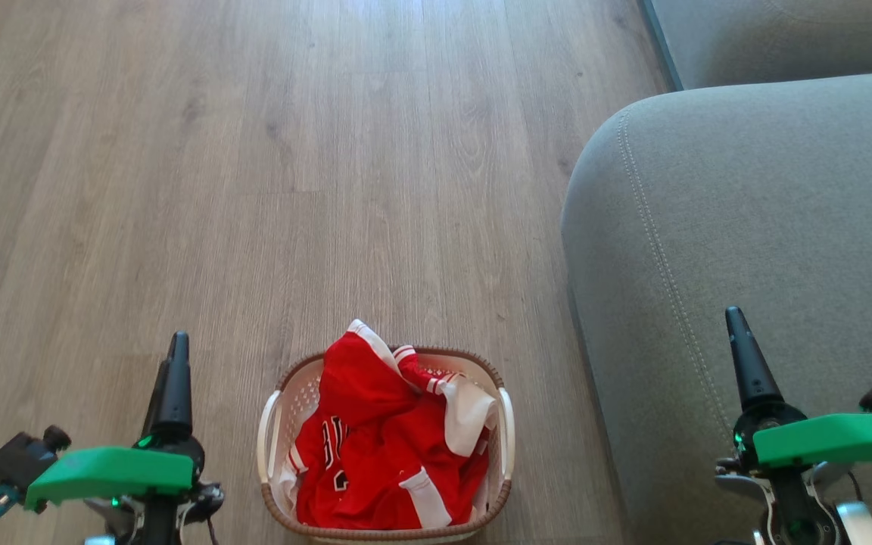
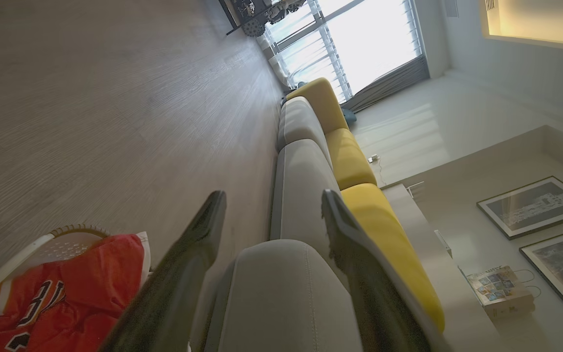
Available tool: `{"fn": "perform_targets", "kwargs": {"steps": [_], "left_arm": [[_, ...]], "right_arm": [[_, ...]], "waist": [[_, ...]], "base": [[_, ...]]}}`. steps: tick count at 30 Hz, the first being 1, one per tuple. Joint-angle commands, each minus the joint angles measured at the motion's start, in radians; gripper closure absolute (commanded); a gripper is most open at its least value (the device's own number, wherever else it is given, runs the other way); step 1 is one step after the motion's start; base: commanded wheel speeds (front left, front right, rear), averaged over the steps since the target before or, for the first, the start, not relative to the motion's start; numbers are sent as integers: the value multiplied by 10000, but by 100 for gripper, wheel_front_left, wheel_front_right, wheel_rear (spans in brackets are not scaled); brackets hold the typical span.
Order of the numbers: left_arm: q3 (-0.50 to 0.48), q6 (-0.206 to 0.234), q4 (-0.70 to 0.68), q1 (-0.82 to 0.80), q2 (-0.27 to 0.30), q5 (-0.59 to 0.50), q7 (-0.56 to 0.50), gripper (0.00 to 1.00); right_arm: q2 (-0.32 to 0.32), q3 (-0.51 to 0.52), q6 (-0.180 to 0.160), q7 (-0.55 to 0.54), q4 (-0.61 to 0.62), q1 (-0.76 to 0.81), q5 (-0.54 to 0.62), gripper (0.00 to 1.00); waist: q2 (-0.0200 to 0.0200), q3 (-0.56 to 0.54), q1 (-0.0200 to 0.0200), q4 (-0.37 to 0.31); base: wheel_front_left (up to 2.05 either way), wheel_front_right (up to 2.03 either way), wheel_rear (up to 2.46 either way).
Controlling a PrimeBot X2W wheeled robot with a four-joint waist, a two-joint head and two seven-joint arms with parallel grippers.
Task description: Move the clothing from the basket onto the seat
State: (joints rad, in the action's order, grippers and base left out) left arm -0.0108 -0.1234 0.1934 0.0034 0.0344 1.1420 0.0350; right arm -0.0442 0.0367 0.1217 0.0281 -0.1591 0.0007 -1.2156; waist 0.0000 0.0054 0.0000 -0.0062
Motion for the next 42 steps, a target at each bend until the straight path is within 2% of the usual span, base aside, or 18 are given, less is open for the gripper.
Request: {"fn": "perform_targets", "kwargs": {"steps": [1, 19, 42], "left_arm": [[-76, -30, -500, -545, 145, -500, 114, 0], [104, 24, -859, -464, 143, -3537, 641, 0], [254, 90, -1067, -395, 167, -6510, 1284, 0]], "right_arm": [[-233, -119, 39, 149, 503, -282, 379, 0], [-499, -389, 52, 684, 863, -175, 3008, 0], [-519, -645, 67, 1338, 759, -169, 5730, 0]], "waist": [[0, -3, 0, -3], [0, -3, 0, -30], [0, 6, 0, -55]], "base": [[0, 0, 0], [0, 0, 0], [0, 0, 0]]}}
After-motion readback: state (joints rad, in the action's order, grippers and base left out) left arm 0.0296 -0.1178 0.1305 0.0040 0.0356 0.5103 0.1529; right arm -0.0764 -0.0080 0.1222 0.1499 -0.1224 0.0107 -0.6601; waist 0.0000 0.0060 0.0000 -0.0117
